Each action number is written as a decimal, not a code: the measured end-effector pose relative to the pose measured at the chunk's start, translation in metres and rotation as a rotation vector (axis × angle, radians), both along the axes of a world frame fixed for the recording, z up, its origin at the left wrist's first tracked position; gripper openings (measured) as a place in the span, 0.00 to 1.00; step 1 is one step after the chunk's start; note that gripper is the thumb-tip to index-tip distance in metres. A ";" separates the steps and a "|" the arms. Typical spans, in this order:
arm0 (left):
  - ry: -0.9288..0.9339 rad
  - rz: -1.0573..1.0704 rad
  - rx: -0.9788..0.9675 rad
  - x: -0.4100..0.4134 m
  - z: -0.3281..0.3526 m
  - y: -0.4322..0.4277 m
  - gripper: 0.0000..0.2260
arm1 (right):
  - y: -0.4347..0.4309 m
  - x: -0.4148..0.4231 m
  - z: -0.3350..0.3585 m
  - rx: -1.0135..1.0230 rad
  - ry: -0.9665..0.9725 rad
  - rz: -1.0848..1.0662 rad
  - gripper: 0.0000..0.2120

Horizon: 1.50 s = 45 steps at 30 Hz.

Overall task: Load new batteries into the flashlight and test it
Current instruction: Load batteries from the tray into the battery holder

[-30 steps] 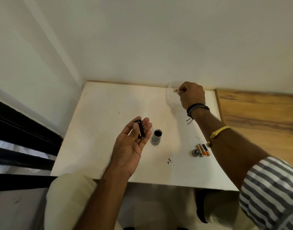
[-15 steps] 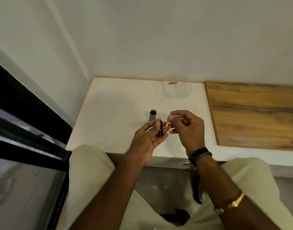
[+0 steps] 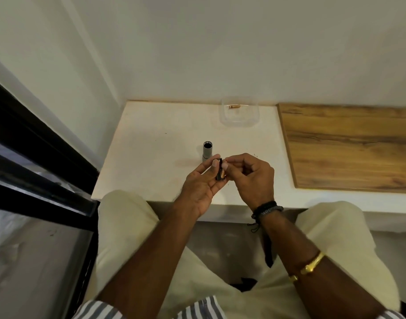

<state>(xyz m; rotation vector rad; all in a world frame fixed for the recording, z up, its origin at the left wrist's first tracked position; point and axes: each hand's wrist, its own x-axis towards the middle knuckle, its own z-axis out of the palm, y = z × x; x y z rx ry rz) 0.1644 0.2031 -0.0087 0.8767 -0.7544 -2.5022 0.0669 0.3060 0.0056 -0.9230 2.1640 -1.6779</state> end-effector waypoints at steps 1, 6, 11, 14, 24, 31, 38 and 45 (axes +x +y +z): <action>0.010 0.002 0.007 -0.001 0.000 0.000 0.21 | 0.000 -0.001 0.000 -0.020 -0.017 -0.020 0.04; 0.049 -0.009 0.047 -0.001 -0.002 -0.001 0.18 | 0.002 0.001 0.001 -0.087 0.069 -0.040 0.10; 0.035 0.030 0.085 -0.001 -0.003 -0.001 0.20 | 0.006 0.003 0.000 -0.047 0.282 0.016 0.08; 0.009 0.054 0.098 0.001 -0.004 -0.003 0.17 | 0.006 0.004 -0.001 -0.034 0.357 0.110 0.07; -0.039 -0.003 0.046 0.000 -0.004 -0.002 0.12 | 0.003 -0.003 -0.001 0.043 0.175 0.161 0.04; -0.064 -0.053 -0.031 -0.002 0.001 -0.002 0.13 | 0.000 -0.016 -0.004 0.145 -0.054 0.168 0.06; 0.020 0.085 -0.082 -0.002 0.012 -0.026 0.13 | -0.020 -0.036 0.001 -0.049 -0.298 -0.030 0.05; 0.088 0.350 0.100 -0.001 0.008 -0.067 0.13 | -0.072 -0.102 0.006 -0.019 -0.278 -0.185 0.02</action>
